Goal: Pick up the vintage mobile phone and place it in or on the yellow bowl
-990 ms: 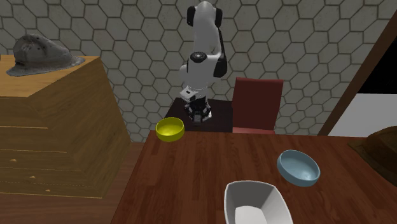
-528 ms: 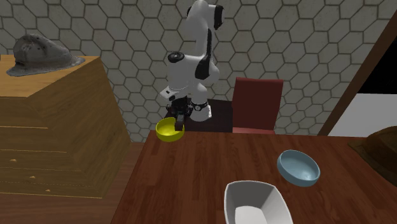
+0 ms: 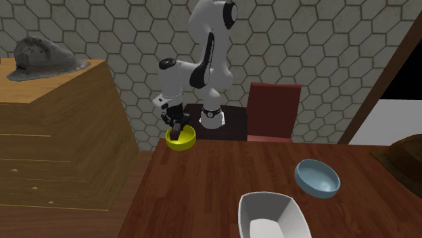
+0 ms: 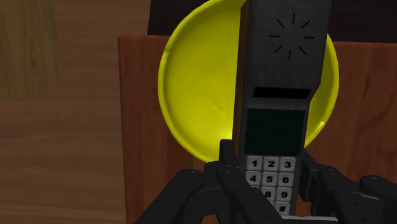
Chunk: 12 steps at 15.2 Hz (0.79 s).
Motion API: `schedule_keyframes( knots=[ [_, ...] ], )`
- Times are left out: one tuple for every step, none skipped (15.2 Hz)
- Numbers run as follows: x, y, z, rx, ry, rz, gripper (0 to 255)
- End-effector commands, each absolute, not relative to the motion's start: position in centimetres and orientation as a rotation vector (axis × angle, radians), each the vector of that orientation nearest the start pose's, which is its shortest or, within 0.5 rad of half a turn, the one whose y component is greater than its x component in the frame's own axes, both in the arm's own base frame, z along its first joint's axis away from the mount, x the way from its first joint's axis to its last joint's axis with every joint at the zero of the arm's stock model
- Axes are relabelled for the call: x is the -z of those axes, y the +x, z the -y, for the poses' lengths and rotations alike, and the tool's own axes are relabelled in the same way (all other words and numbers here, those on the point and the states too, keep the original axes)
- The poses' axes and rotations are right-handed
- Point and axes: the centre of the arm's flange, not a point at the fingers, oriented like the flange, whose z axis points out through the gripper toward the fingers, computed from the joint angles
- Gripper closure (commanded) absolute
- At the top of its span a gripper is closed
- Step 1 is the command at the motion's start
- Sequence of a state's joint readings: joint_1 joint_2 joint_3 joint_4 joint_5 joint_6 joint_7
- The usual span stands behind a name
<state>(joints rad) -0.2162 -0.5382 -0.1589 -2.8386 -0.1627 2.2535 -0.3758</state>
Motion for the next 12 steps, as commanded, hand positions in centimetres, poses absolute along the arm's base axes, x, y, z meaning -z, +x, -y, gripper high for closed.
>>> schedule_keyframes(
  knots=[
    [-33.0, 31.1, 12.1, -0.094, -3.156, 0.207, 255],
    [-32.4, 31.1, 12.1, -0.094, -3.156, 0.207, 255],
    [-31.9, 31.1, 12.1, -0.094, -3.156, 0.207, 255],
    [-31.4, 31.1, 12.1, -0.094, -3.156, 0.207, 255],
    [-30.8, 31.1, 12.1, -0.094, -3.156, 0.207, 255],
    [-30.3, 31.1, 12.1, -0.094, -3.156, 0.207, 255],
    [-29.8, 31.1, 12.1, -0.094, -3.156, 0.207, 255],
    [-29.3, 31.1, 12.1, -0.094, -3.156, 0.207, 255],
    [-28.7, 31.1, 12.1, -0.094, -3.156, 0.207, 255],
    [-28.2, 31.1, 12.1, -0.094, -3.156, 0.207, 255],
    [-28.2, 31.1, 12.1, -0.094, -3.156, 0.207, 255],
    [-28.2, 31.1, 12.1, -0.094, -3.156, 0.207, 255]
  ],
)
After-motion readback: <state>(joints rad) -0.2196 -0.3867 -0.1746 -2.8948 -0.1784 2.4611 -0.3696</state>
